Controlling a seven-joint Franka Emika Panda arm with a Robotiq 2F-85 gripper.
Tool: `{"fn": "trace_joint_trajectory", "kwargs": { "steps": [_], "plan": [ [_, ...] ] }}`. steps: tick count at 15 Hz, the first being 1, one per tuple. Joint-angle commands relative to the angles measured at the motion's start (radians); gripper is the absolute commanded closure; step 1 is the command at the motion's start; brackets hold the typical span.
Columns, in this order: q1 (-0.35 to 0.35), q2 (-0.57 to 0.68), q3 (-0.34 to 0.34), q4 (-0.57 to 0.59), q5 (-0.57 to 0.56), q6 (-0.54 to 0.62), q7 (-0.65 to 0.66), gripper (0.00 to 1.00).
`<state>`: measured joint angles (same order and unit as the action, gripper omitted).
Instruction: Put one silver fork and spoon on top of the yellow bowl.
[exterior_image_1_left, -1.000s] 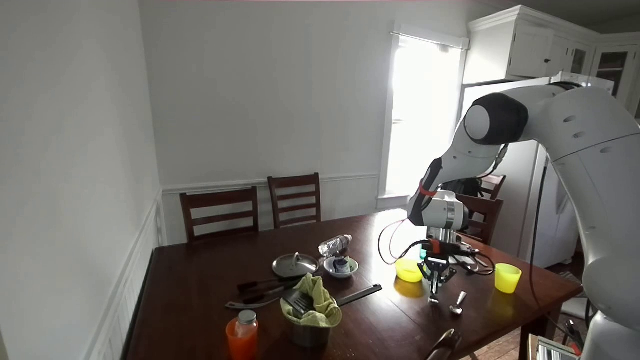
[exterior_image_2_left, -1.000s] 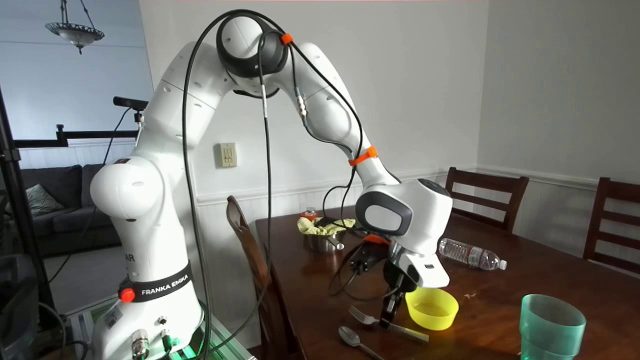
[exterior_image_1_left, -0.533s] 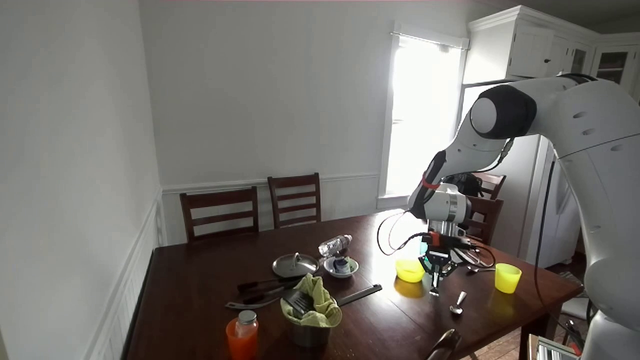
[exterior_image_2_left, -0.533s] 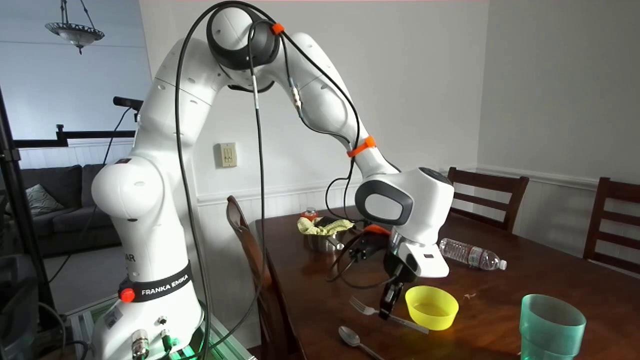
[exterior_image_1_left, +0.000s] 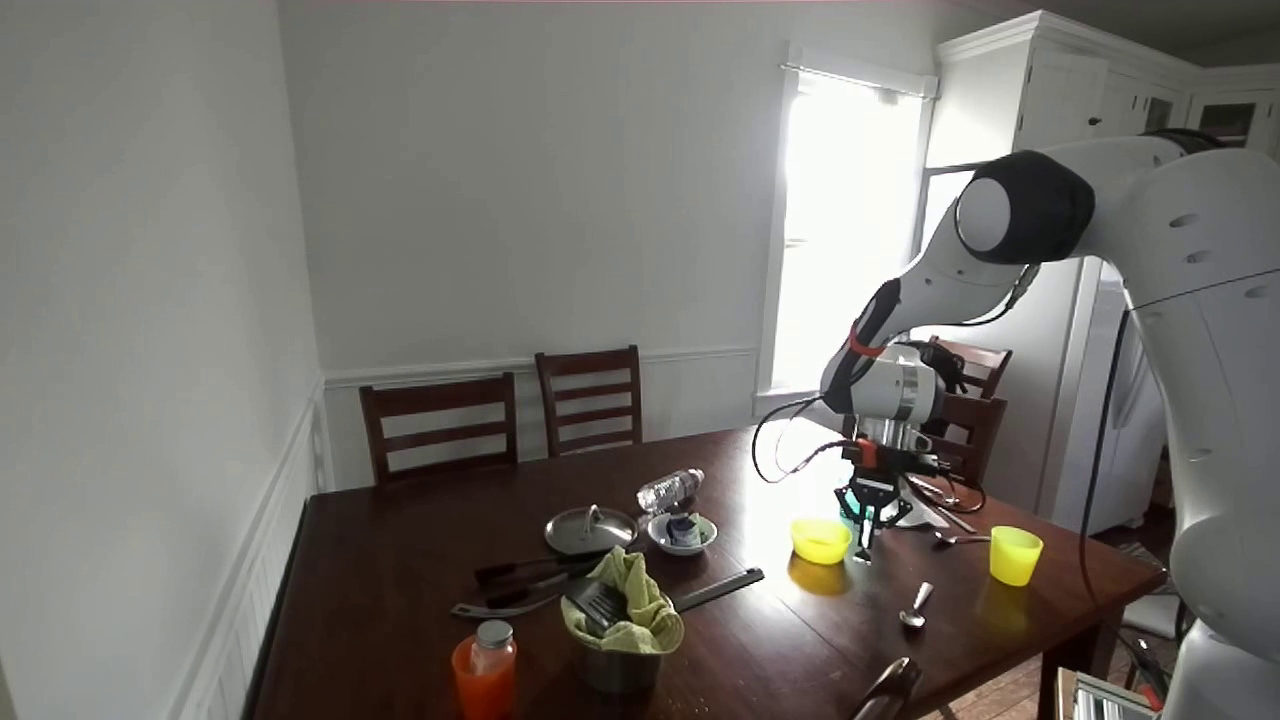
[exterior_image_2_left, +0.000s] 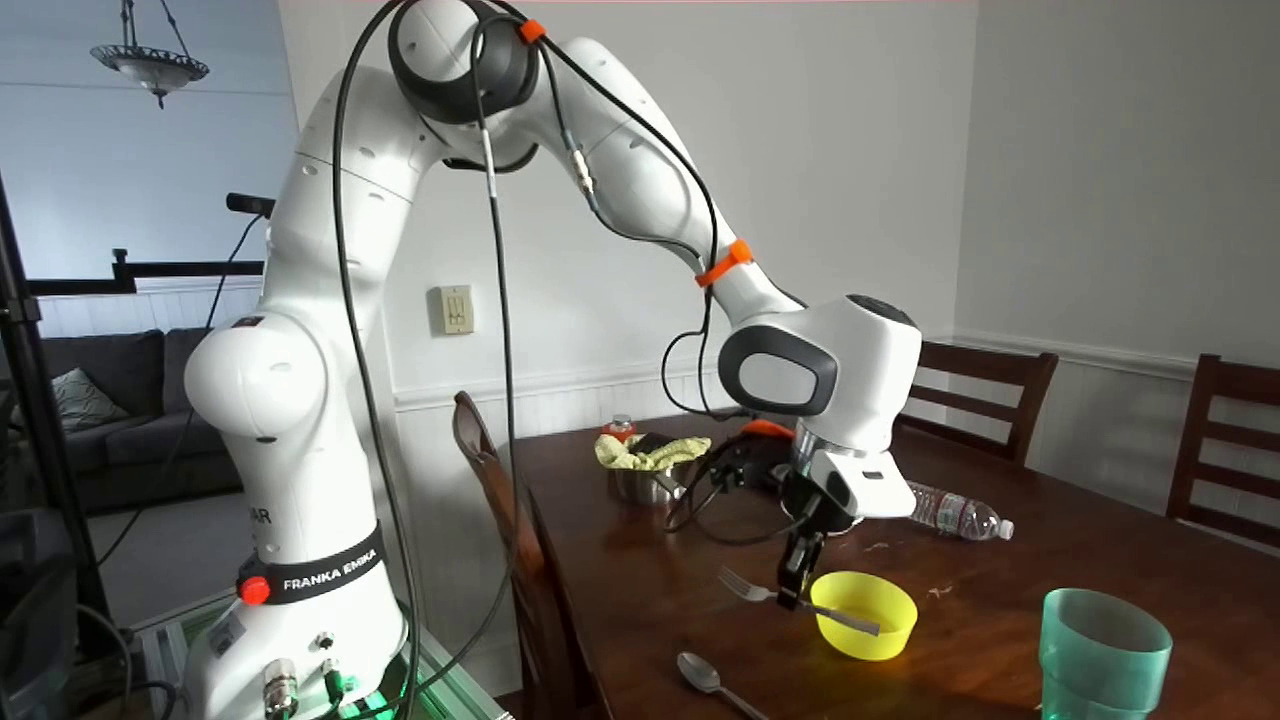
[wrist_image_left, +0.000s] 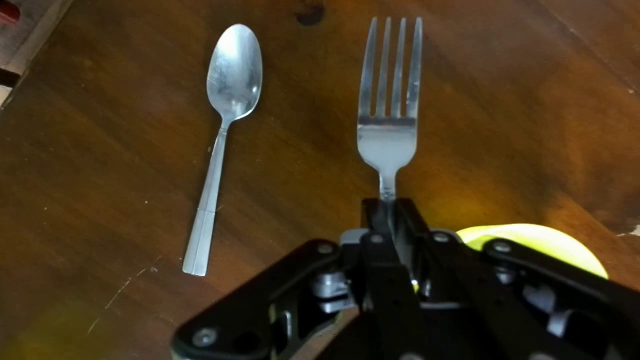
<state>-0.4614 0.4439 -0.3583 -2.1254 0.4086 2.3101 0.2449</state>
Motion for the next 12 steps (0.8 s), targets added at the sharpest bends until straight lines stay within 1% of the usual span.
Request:
{"fn": "trace_joint_trajectory", "kwargs": {
  "steps": [1, 6, 12],
  "plan": [
    [-0.007, 0.003, 0.001, 0.061, -0.007, -0.068, 0.015, 0.97],
    [-0.021, 0.038, 0.011, 0.156, 0.011, -0.122, 0.006, 0.97],
    [-0.028, 0.120, 0.030, 0.260, 0.018, -0.143, 0.012, 0.97]
  ]
}}
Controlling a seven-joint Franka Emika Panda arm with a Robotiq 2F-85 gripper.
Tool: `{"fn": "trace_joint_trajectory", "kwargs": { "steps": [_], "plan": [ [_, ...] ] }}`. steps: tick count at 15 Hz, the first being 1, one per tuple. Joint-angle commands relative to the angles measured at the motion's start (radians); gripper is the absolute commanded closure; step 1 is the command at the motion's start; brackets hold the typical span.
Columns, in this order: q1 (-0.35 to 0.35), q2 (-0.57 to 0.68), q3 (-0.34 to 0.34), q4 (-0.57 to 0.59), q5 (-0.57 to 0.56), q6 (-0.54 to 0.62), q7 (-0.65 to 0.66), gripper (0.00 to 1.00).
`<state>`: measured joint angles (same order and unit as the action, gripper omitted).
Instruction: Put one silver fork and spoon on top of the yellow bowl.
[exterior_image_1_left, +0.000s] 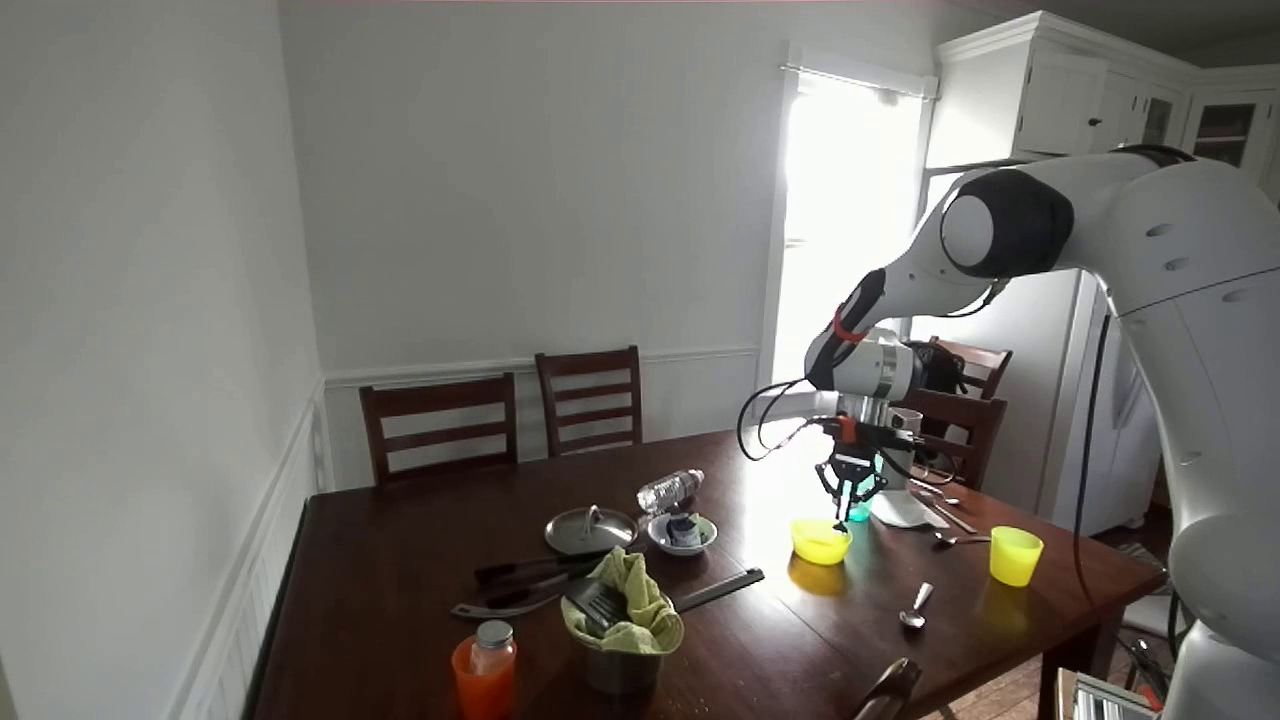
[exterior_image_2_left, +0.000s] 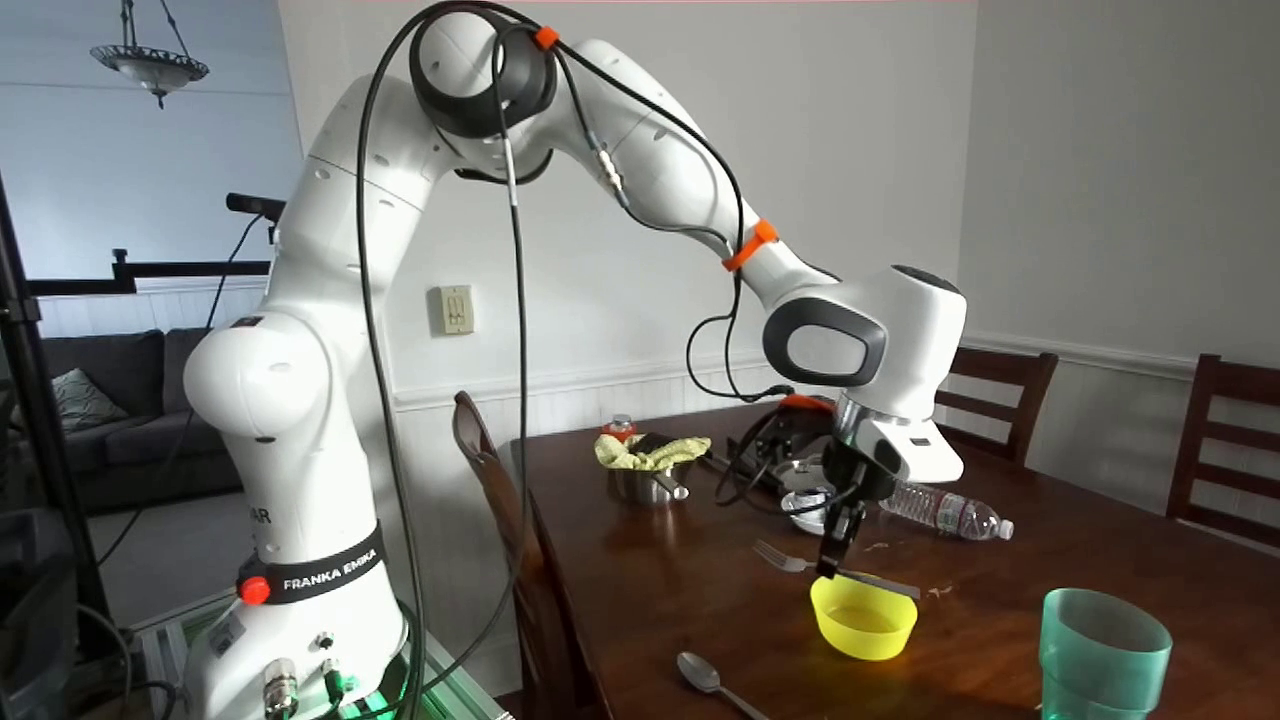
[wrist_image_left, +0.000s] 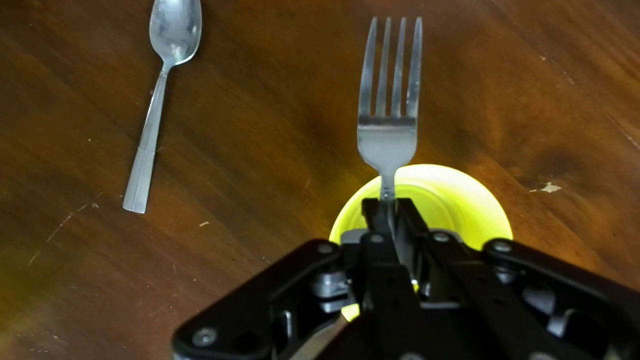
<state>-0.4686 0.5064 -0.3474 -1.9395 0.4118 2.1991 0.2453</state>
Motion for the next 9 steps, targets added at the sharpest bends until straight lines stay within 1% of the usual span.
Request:
{"fn": "trace_joint_trajectory", "kwargs": {
  "steps": [1, 9],
  "plan": [
    [-0.022, 0.070, 0.023, 0.086, 0.017, -0.034, 0.014, 0.97],
    [-0.045, 0.151, 0.053, 0.181, 0.045, -0.037, 0.013, 0.97]
  ]
}}
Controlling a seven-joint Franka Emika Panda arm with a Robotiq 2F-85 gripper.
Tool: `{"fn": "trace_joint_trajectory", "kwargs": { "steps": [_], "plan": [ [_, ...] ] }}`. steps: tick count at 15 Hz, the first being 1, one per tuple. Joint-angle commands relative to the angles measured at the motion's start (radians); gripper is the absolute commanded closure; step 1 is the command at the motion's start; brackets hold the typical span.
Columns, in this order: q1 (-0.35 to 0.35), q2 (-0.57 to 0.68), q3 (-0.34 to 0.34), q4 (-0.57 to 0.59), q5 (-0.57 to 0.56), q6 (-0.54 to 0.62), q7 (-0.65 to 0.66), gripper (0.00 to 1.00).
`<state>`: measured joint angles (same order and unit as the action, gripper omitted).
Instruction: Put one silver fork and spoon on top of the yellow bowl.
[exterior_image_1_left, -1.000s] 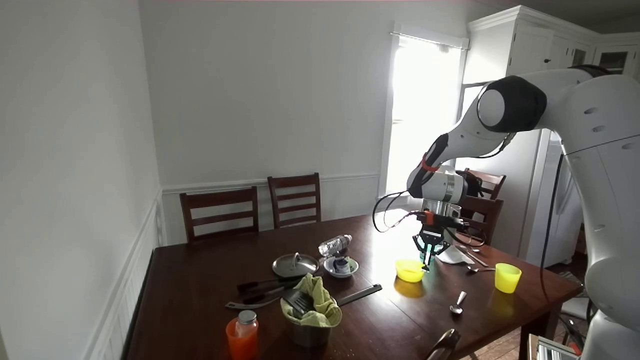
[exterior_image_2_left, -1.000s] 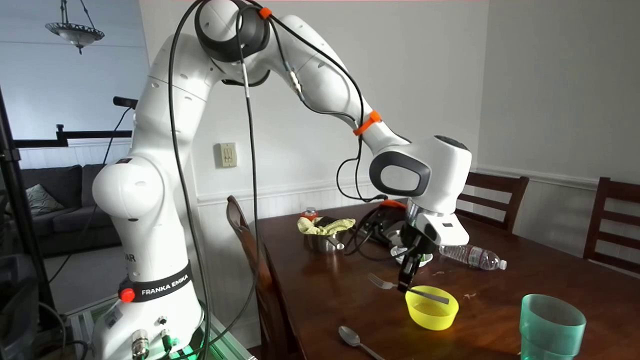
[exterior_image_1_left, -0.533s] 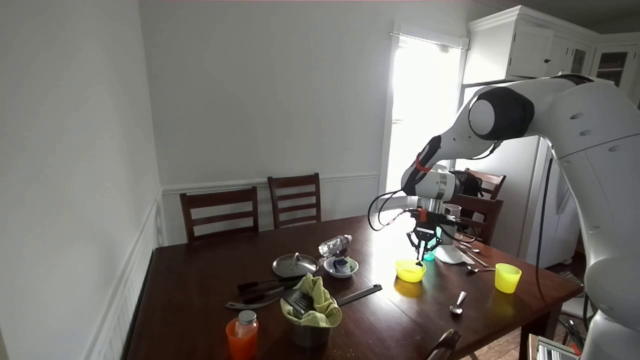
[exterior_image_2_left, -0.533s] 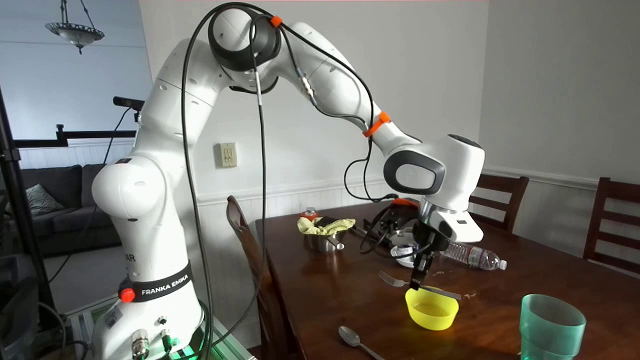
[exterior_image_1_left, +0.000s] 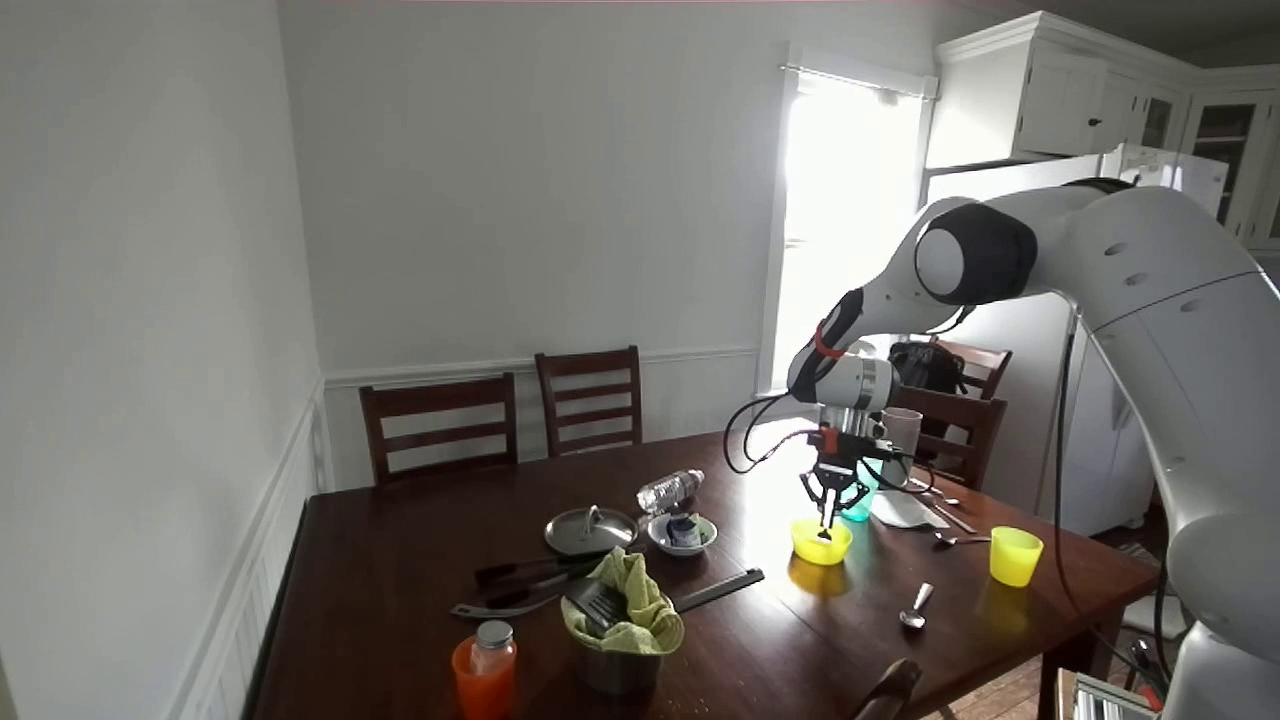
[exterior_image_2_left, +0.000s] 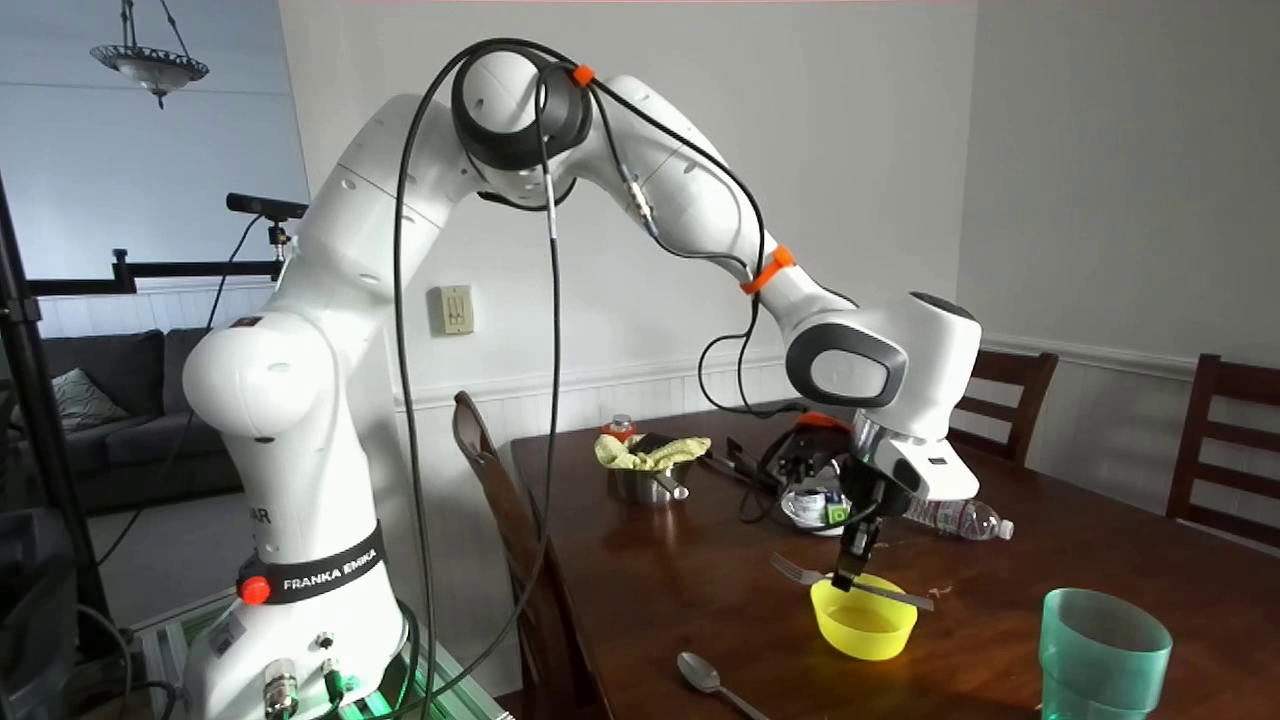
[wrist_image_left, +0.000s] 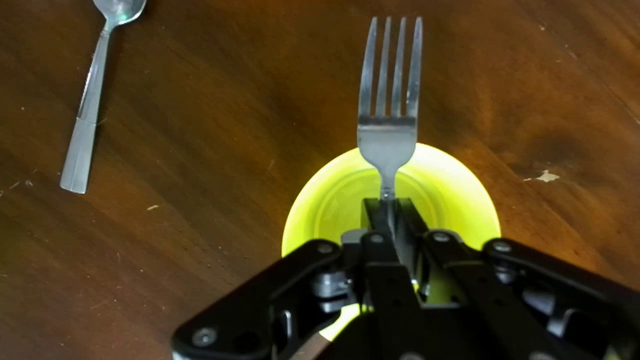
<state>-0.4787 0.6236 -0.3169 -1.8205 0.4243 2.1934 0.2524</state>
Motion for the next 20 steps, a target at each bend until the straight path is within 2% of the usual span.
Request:
{"fn": "trace_joint_trajectory", "kwargs": {
  "steps": [1, 9, 20],
  "plan": [
    [-0.038, 0.038, 0.027, 0.070, 0.039, -0.031, 0.007, 0.97],
    [-0.063, 0.094, 0.064, 0.140, 0.102, -0.050, 0.015, 0.97],
    [-0.056, 0.135, 0.059, 0.193, 0.096, -0.086, 0.080, 0.97]
  ]
}}
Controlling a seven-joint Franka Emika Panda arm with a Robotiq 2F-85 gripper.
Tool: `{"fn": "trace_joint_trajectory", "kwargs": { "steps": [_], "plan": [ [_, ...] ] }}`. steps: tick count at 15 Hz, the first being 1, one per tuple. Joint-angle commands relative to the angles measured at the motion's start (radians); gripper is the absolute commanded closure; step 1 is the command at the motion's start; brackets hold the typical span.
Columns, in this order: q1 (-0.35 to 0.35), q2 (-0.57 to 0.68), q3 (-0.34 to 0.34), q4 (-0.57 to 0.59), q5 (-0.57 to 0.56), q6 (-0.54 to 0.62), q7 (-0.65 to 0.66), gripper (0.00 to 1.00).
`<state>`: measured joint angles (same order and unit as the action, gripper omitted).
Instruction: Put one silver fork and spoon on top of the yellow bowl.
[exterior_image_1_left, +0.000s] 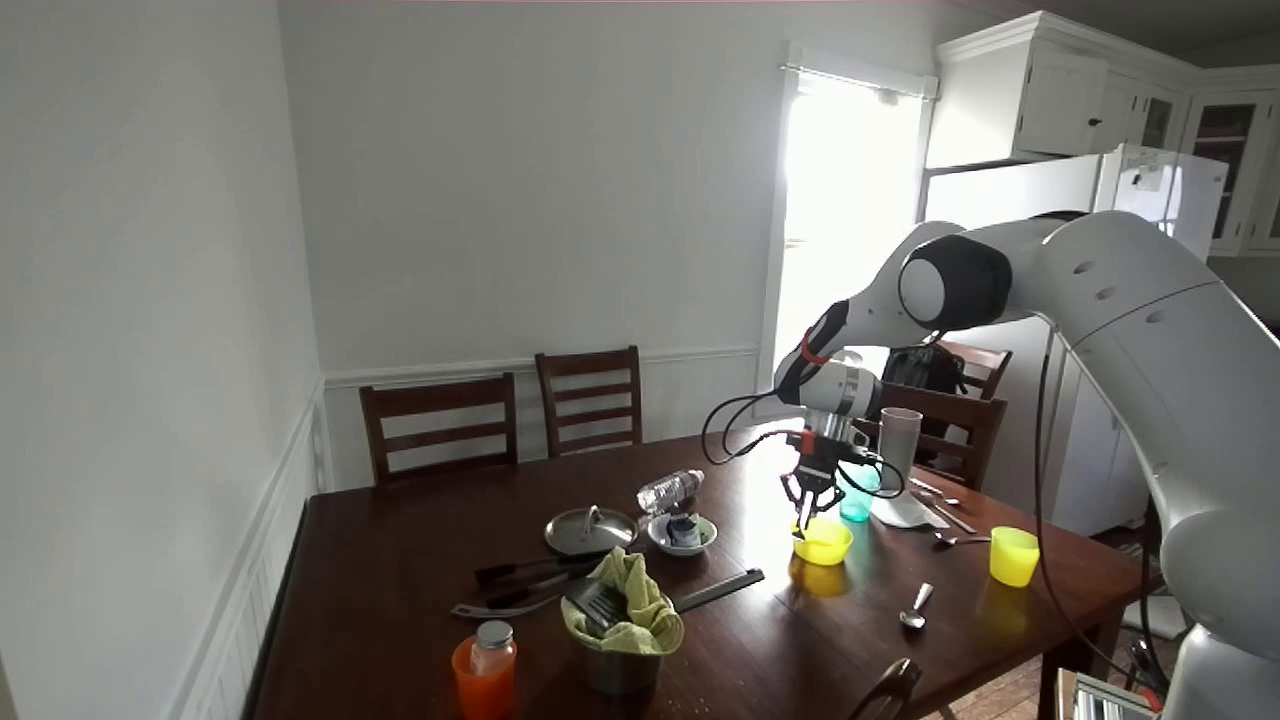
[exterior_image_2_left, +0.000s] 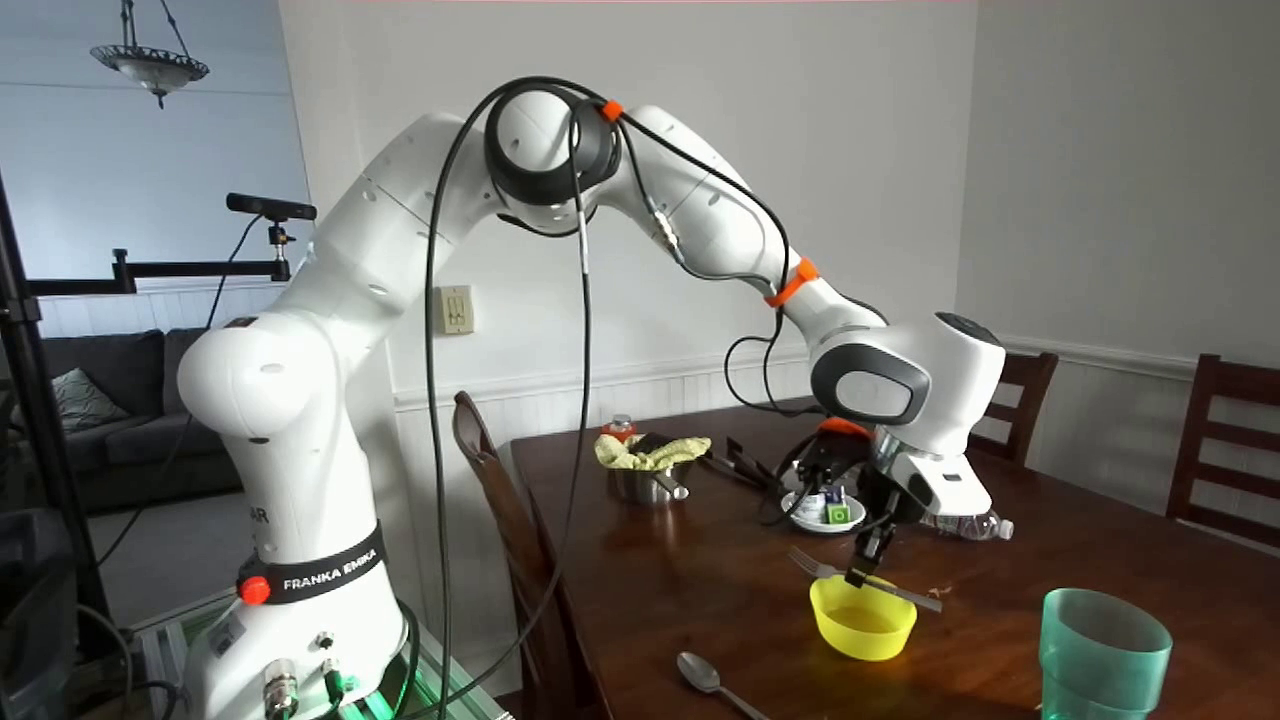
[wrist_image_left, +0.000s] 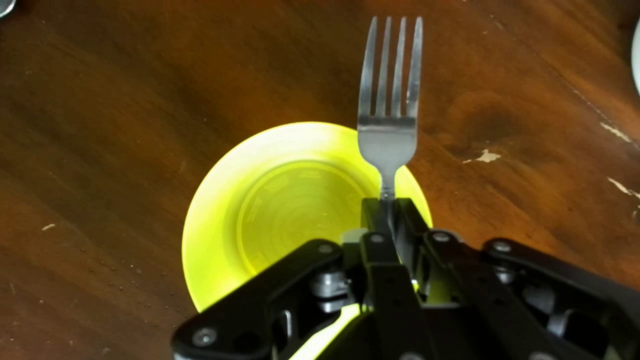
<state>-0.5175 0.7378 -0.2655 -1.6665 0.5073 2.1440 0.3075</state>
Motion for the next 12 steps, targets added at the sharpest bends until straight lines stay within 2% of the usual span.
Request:
{"fn": "trace_joint_trajectory", "kwargs": {
  "steps": [1, 12],
  "plan": [
    [-0.016, 0.019, 0.006, 0.037, 0.012, -0.038, 0.029, 0.97],
    [-0.012, -0.003, -0.009, 0.009, -0.001, -0.062, 0.024, 0.97]
  ]
}}
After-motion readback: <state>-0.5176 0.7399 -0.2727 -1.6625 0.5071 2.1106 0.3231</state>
